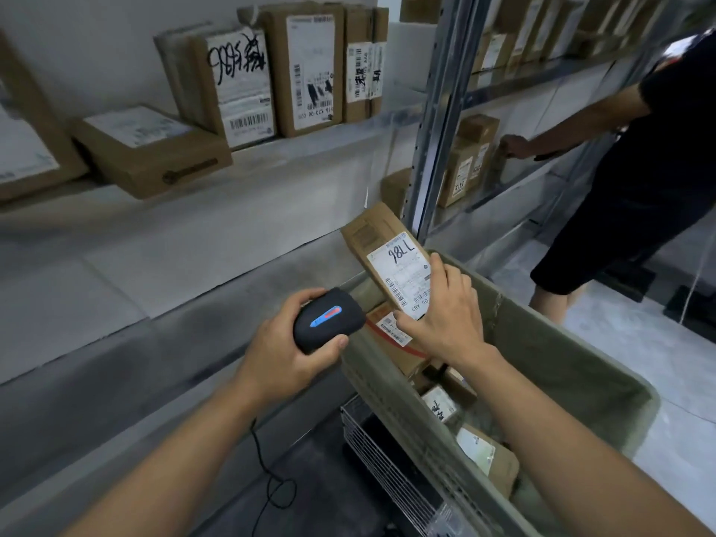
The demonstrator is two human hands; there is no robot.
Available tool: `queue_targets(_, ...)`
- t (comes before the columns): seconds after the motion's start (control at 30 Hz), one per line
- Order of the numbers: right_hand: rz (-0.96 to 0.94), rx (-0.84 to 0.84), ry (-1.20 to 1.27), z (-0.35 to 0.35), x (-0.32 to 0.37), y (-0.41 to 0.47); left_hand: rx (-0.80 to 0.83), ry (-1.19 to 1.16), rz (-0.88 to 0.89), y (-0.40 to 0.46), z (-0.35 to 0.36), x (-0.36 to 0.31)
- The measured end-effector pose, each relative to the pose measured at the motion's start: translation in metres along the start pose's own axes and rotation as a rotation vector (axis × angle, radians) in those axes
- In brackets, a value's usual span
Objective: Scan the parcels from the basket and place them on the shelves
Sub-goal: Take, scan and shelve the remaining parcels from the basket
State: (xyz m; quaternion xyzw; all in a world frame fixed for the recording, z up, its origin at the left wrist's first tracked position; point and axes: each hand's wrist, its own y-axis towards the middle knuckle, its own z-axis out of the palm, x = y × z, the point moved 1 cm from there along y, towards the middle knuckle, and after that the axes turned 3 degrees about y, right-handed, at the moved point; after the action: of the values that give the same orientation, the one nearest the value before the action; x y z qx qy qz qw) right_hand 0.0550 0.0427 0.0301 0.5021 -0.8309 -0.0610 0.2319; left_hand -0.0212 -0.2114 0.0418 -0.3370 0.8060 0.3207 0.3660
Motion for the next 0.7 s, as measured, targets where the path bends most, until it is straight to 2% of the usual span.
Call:
queue_targets(0.33, 0.082, -0.188, 0.211, -0.036, 0.012, 0.010, -0.122, -0.073, 0.062, 0.013, -0.017, -0.016)
queue_targets(0.7, 0.137, -0.359, 0.442, -0.077, 0.004, 0.071, -0.224, -0.177, 0.124, 0.079, -0.008, -0.050)
